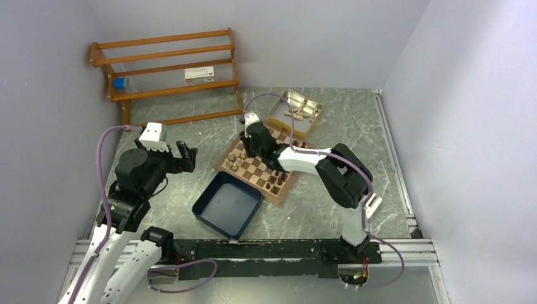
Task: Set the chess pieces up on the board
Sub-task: Place the chess piece on the chessboard.
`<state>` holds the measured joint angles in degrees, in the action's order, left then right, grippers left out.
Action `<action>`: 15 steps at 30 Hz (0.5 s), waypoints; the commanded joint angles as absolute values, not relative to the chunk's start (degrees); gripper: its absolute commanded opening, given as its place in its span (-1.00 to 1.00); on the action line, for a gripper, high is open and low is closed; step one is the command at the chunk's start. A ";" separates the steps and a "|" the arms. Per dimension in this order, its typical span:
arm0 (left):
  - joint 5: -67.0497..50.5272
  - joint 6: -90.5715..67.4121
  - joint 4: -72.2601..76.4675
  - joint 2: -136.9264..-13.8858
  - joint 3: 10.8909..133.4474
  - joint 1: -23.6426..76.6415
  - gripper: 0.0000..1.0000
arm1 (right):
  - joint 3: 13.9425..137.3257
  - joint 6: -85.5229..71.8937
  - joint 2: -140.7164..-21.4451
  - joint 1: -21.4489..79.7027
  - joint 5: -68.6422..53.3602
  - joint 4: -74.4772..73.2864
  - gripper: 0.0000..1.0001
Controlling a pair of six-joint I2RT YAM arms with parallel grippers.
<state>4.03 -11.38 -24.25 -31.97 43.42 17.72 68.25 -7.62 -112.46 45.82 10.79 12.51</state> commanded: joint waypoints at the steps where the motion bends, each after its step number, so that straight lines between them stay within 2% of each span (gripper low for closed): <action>1: 3.60 -11.58 -23.38 -31.32 43.24 17.31 0.94 | 70.04 -7.82 -113.50 46.14 11.60 13.14 -0.43; 15: 3.33 -11.46 -23.25 -31.28 43.15 17.31 0.94 | 73.06 -6.64 -110.14 45.61 14.55 10.14 -0.29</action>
